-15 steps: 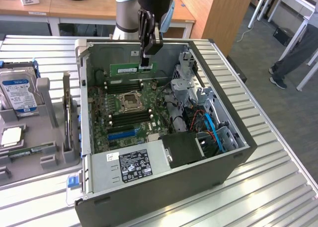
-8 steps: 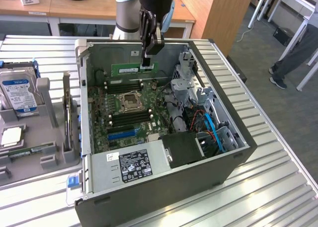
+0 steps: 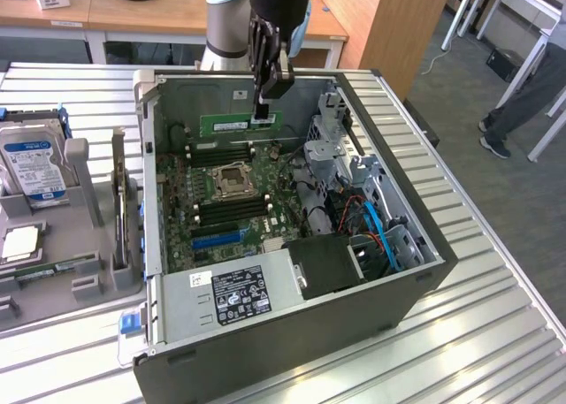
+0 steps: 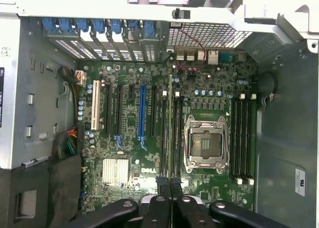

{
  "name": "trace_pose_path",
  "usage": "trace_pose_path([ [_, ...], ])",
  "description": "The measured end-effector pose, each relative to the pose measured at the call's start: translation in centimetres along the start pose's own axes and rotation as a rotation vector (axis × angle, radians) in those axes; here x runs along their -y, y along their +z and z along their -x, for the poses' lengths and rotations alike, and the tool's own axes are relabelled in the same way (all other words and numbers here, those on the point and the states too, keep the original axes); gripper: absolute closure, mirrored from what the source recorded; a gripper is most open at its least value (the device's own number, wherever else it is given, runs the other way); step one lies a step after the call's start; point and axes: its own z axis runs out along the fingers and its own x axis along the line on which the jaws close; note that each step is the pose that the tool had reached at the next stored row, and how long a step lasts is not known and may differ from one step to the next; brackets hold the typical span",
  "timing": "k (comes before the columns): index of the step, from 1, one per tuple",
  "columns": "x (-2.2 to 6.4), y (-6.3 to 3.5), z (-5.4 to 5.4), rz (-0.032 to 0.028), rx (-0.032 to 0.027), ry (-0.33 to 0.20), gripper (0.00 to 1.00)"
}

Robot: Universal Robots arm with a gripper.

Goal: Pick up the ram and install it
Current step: 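Pick up the ram and move it above insertion slot, then insert the ram into the slot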

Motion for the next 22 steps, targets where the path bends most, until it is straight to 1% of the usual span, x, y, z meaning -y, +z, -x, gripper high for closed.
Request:
trace_pose_path([
  [12,0.06,1.17,0.0,0.0000,-0.0001,0.000,0.89],
  [22,0.05,1.19,0.0,0.0000,0.0000,0.000,0.89],
])
